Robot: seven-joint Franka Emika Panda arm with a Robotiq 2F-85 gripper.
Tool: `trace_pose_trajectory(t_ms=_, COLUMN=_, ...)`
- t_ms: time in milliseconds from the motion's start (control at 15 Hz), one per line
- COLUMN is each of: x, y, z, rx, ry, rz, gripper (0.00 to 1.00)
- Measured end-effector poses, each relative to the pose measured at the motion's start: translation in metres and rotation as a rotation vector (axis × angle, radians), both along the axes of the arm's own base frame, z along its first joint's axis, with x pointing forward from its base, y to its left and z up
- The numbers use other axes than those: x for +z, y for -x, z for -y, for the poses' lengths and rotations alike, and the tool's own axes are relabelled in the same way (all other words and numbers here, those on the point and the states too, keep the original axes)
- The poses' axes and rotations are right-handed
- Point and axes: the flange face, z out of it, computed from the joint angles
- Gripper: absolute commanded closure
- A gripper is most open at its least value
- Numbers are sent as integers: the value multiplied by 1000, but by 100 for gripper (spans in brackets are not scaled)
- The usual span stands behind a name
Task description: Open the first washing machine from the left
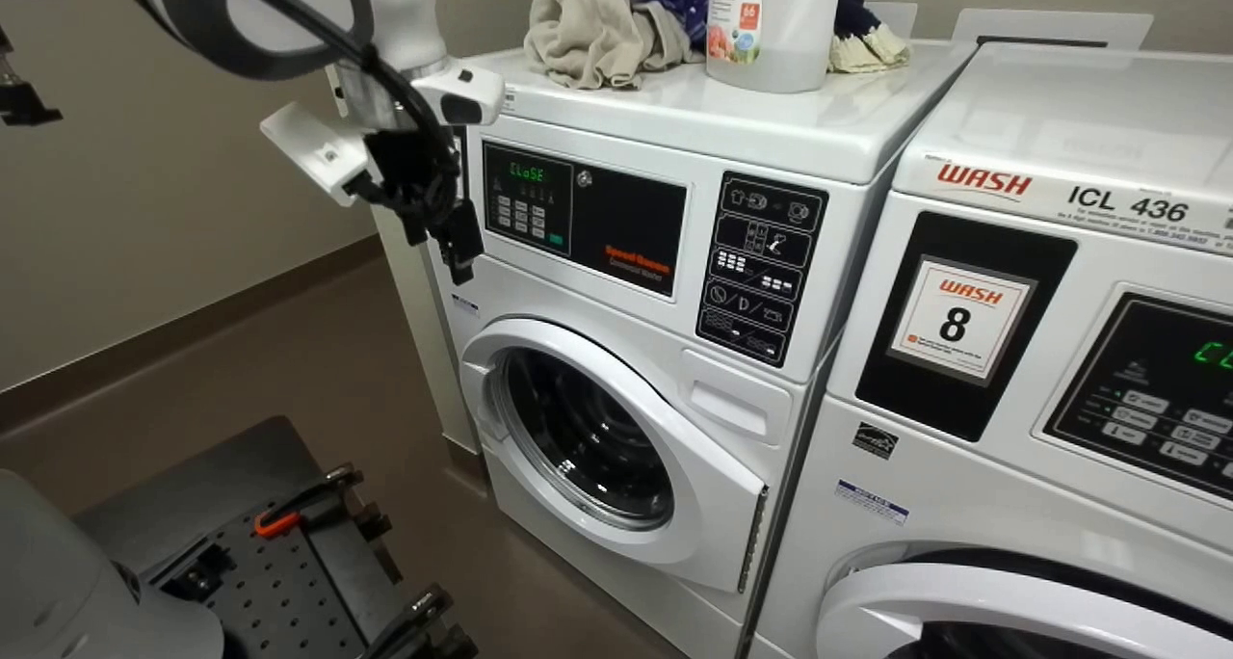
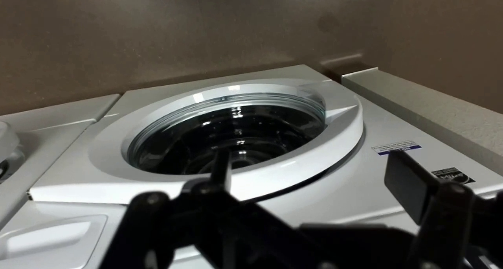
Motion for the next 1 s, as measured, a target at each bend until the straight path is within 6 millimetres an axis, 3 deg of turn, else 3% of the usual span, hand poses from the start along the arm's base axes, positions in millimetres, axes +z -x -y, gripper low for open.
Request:
trace_pose_trajectory(t_ms=200, x=-35, y=6, z=-11, rx=-7, ry=-3, rz=50, gripper=0)
trace_pose_trajectory(t_ms=1000, x=-144, y=-6, z=-81, rx=-70, ry=40, rz=137, gripper=0)
